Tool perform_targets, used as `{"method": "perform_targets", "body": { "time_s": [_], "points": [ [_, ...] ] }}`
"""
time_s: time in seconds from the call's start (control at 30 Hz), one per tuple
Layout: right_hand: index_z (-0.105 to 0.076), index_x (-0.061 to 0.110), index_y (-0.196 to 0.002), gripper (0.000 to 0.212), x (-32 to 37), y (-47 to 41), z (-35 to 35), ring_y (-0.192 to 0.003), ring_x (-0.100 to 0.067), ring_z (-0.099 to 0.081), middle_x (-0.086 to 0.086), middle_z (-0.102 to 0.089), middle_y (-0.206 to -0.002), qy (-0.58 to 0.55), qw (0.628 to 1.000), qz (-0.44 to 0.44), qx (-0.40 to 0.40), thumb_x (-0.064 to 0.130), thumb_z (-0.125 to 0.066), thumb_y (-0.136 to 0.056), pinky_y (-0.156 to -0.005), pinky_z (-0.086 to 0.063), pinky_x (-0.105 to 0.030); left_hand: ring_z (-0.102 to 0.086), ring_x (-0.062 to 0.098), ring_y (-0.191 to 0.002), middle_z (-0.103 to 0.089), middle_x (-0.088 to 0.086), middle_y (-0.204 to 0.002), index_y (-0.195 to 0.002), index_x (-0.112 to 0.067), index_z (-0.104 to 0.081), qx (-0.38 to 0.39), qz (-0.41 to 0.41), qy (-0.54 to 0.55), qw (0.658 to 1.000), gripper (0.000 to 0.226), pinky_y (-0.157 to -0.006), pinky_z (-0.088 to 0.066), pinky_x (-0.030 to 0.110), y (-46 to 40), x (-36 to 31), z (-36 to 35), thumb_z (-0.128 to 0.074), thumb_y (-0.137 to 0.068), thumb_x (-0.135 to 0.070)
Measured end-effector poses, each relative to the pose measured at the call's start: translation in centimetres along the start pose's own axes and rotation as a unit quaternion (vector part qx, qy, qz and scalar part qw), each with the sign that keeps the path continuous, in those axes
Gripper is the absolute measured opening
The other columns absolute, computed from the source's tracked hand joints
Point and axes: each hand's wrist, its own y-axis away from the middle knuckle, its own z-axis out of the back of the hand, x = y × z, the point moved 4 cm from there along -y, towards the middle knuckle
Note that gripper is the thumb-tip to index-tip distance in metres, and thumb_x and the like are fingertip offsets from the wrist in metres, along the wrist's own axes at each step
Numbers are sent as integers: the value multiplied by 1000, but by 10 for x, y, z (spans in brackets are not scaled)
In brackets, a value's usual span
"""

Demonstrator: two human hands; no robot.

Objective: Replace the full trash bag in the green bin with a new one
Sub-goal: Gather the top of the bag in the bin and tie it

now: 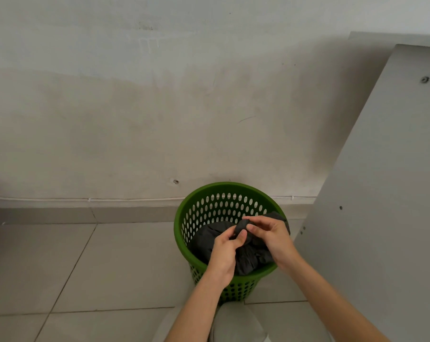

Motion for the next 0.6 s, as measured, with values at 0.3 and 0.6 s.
{"method": "perform_targets", "body": {
  "time_s": [0.3, 0.6],
  "points": [
    [-52, 13, -69, 23, 0, -3, 2, -73, -17, -60, -3, -60, -67, -1, 1000, -15, 7, -4, -63, -80, -65, -52, -22, -55, 18, -116, -61, 8, -122, -122, -10, -53, 77, 66, 20, 995, 30, -103, -42, 32, 0, -1, 6, -47, -93, -10],
    [-69, 3, -81, 10, 10, 12, 1, -77, 4, -54, 7, -58, -83, 349, 896, 263, -76, -6, -65, -78, -76, -42, 2, -64, 16, -101, -69, 8, -105, -106, -9, -63, 28, 23, 10, 999, 23, -81, -53, 22, -1, -1, 2, -44, -94, -6]
  ]
}}
